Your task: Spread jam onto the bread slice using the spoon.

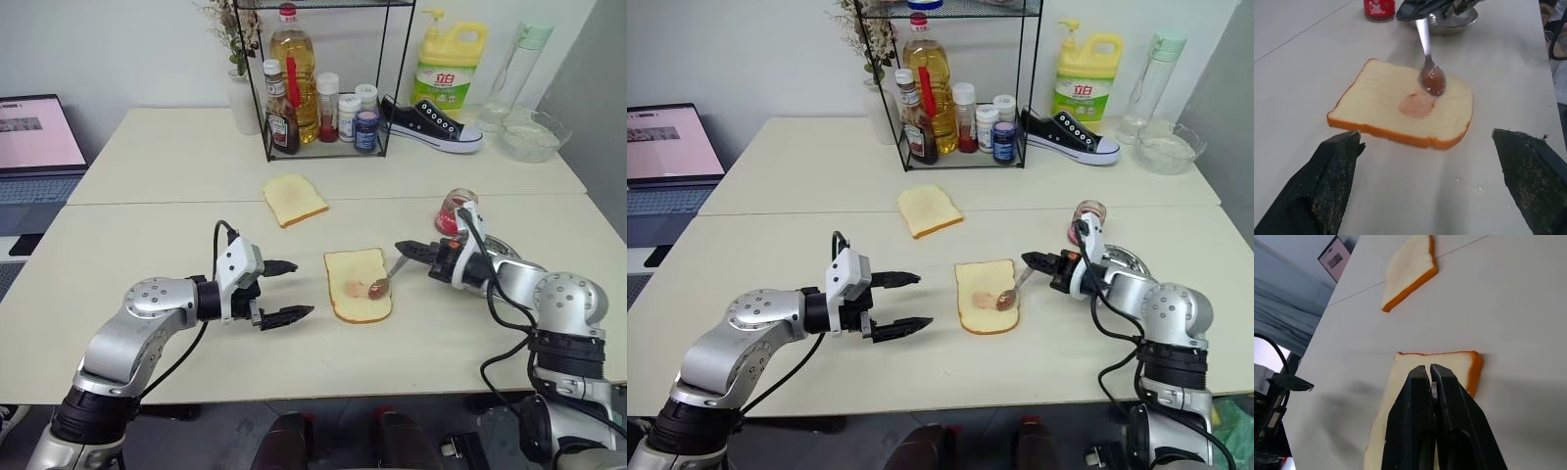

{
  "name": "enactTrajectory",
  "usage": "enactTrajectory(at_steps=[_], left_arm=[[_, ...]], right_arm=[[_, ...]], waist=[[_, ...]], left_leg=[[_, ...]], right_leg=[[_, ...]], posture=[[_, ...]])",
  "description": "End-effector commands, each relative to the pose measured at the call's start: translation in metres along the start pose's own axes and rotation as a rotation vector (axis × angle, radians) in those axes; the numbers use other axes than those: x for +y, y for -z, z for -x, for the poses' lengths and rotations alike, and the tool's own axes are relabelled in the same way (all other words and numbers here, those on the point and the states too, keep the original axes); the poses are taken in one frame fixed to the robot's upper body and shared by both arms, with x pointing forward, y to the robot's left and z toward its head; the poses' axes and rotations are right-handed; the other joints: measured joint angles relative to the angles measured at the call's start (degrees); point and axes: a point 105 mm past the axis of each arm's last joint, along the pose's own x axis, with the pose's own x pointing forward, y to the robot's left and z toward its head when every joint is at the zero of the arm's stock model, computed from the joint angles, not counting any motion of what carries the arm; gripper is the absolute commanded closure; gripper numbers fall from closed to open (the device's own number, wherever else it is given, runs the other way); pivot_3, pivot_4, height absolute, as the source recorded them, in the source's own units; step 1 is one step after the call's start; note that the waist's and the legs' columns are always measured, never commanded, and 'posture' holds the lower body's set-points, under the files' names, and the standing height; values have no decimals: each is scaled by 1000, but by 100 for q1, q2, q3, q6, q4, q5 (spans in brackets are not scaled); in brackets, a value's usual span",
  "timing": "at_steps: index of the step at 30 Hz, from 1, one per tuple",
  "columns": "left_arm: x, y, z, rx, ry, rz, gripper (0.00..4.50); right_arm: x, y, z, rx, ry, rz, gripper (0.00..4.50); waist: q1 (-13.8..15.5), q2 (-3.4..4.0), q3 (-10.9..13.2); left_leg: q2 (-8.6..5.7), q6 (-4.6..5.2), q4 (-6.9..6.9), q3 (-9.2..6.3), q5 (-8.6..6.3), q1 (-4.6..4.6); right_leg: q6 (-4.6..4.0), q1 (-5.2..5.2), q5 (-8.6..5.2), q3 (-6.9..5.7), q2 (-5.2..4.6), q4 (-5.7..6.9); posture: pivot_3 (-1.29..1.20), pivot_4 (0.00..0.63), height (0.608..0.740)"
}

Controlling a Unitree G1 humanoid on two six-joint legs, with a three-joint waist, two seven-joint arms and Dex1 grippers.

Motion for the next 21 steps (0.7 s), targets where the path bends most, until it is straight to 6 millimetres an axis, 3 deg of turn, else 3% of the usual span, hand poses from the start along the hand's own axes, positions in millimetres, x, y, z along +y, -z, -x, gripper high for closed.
enactTrajectory(at_steps=[1,6,12,16,19,21], left_arm=[[3,-7,-1,-23,-10,-37,0],[12,-24,-9,-65,-4,-52,0],[22,-64,-42,-182,36,-85,0],[25,-94,-72,-255,106,-121,0],[19,-105,-92,-278,158,-156,0],[17,-106,-101,-279,179,-175,0]], right_arm=[[21,-24,9,-102,-64,16,4481],[36,-54,27,-276,-76,21,4481],[23,-63,77,-461,91,28,4481],[9,-70,119,-587,266,51,4481],[-13,-70,152,-672,433,44,4481],[-24,-67,164,-700,493,30,4481]], waist=[[-6,0,0],[5,0,1],[120,-6,1],[124,-6,3],[119,-7,2],[79,-6,2]], left_leg=[[1,0,0,0,0,0],[2,0,0,0,0,-1],[-8,0,8,-6,0,-9],[-7,1,9,3,0,-9],[-7,2,7,9,1,-7],[-6,2,6,11,0,-7]], right_leg=[[0,0,0,0,1,0],[0,-2,0,-1,2,2],[3,6,1,-9,-5,-6],[4,3,2,-8,-2,0],[5,3,2,-8,0,0],[6,4,2,-6,1,-3]], posture=[[0,150,740],[0,150,740],[0,150,740],[0,150,740],[0,150,740],[0,150,740]])
